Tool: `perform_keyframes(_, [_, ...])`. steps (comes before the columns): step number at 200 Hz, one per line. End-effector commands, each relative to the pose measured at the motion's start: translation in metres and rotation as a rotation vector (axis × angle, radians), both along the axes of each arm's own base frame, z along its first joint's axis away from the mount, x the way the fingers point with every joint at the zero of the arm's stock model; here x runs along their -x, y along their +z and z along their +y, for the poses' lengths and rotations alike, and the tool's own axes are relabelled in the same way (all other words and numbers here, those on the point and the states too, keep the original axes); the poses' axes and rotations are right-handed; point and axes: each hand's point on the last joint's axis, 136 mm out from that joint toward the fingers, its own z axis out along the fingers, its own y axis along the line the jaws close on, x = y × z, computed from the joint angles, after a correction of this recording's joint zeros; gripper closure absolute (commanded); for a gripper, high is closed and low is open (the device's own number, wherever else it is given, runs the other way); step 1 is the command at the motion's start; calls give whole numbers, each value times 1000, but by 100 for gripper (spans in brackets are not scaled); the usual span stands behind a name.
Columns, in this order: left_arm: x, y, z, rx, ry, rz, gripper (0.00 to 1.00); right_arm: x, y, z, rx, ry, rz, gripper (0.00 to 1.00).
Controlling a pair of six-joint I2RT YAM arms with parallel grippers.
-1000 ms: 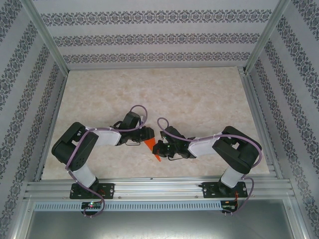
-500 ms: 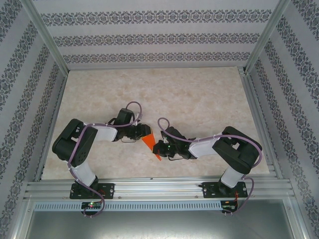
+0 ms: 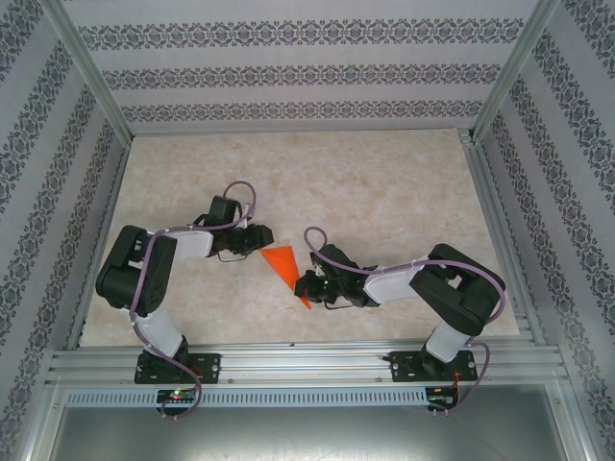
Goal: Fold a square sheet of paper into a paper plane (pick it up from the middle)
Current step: Fold the wing for the fifth time at the center of the table.
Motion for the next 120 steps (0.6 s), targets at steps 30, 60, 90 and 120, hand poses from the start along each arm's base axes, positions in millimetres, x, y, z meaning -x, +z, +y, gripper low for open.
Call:
perform_keyframes(30, [5, 55, 1, 46, -1, -100, 55, 34, -48, -36, 202, 22, 148, 100])
perform_keyframes(60, [30, 69, -16, 105, -10, -124, 55, 32, -47, -35, 201, 11, 145, 99])
perform_keyframes(90, [54, 66, -51, 124, -99, -118, 56, 29, -43, -34, 188, 2, 132, 98])
perform_keyframes(120, [65, 43, -78, 106, -173, -58, 58, 26, -38, -33, 181, -5, 117, 97])
